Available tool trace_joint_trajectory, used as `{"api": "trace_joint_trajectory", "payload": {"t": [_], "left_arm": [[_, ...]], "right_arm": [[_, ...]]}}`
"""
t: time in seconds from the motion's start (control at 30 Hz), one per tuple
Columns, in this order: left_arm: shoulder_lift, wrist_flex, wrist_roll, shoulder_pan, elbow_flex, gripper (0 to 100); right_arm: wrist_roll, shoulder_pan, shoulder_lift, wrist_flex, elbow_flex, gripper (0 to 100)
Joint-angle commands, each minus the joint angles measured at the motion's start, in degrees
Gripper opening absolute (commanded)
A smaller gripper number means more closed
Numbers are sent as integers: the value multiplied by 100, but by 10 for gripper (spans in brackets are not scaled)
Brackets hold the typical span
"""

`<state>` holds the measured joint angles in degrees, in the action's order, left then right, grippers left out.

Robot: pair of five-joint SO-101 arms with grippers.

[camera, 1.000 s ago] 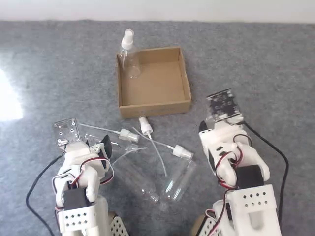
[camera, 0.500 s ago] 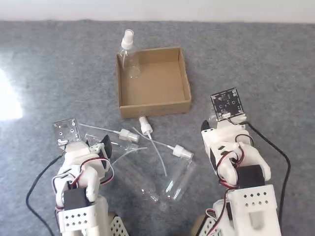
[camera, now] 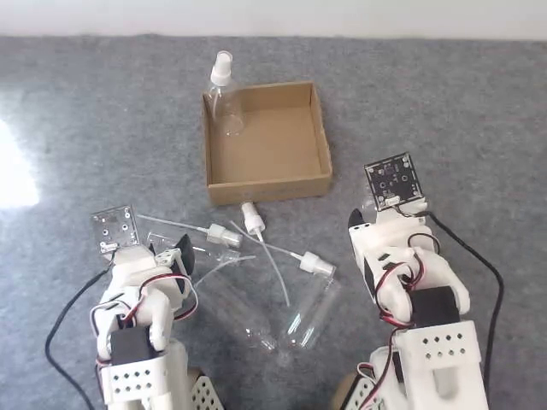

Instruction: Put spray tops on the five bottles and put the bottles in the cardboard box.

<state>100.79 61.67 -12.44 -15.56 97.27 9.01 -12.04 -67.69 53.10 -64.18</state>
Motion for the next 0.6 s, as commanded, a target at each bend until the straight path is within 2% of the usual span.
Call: {"api": "trace_joint_trajectory", "payload": {"t": [0.0, 0.13, 0.3, 0.4, 0.57], "left_arm": [[62, 26, -70, 35, -48, 210], [53, 44, -62, 26, -48, 209], [88, 44, 79, 237, -48, 209], [88, 26, 818, 105, -163, 209], [88, 26, 2110, -484, -936, 207]], "right_arm": [[-70, 75, -154, -110, -18, 147], [-70, 75, -338, -75, -53, 147], [-53, 75, -1279, -22, -448, 147], [-44, 57, -1763, -31, -668, 147], [-53, 40, -2176, -57, -905, 147]]}}
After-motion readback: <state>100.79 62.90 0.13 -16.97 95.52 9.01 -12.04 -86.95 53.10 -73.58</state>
